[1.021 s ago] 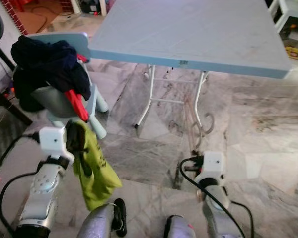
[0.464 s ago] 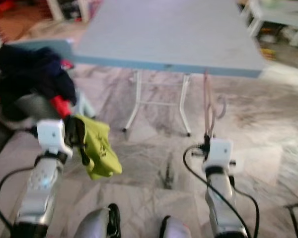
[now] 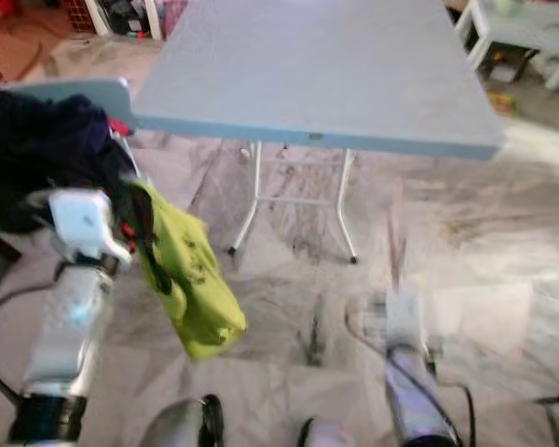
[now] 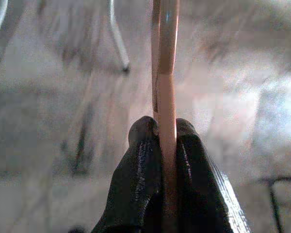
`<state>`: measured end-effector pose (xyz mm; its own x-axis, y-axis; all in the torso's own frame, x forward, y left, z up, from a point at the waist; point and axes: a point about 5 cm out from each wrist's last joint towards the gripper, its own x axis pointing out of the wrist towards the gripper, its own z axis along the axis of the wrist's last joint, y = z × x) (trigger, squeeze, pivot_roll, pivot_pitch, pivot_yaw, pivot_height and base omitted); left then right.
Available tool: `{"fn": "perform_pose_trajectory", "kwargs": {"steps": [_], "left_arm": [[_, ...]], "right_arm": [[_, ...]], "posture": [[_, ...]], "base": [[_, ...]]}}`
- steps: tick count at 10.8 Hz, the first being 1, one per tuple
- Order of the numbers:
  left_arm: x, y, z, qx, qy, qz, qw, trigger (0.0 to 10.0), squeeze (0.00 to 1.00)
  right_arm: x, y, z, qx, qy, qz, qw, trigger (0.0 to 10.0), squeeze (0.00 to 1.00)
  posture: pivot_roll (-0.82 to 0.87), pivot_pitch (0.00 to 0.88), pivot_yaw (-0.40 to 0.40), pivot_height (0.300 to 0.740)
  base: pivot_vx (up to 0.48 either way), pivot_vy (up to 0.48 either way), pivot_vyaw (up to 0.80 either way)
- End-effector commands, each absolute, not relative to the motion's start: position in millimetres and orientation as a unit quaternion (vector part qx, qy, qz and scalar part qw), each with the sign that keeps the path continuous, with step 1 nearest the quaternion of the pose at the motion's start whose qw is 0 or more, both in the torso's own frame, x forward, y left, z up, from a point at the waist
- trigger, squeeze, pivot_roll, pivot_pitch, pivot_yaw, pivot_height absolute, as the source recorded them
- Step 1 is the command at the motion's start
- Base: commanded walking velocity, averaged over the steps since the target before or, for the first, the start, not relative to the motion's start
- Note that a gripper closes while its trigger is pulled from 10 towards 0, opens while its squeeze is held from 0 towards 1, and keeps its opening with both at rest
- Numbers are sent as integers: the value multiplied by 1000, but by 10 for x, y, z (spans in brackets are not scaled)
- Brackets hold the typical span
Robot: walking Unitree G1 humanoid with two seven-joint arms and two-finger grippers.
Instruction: Hang hanger
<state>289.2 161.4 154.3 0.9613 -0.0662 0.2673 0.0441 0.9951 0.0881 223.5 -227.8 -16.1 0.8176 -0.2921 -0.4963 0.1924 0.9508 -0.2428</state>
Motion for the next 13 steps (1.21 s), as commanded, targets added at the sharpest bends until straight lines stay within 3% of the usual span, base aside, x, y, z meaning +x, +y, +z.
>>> {"fn": "perform_pose_trajectory", "kwargs": {"steps": [1, 6, 11, 13], "left_arm": [[2900, 1612, 1636, 39, -150, -24, 988, 10000, 0], [3031, 1594, 2017, 65, -209, -28, 975, 10000, 0], [3213, 1798, 2481, 90, -266, -10, 960, 10000, 0], [3420, 1834, 2679, 92, -287, 0, 954, 10000, 0]], "right_arm": [[2307, -2217, -122, -82, 262, -118, 954, 10000, 0], [2441, -1927, -222, -65, 295, -55, 952, 10000, 0], [2433, -1789, -321, -58, 320, -17, 945, 10000, 0], [2421, -1738, -353, -55, 327, -6, 943, 10000, 0]], "posture": [[24, 137, 24, 740], [44, 135, 11, 740], [51, 129, 9, 740], [59, 132, 3, 740]], "base": [[409, 0, 0], [446, 0, 0], [459, 0, 0], [418, 0, 0]]}}
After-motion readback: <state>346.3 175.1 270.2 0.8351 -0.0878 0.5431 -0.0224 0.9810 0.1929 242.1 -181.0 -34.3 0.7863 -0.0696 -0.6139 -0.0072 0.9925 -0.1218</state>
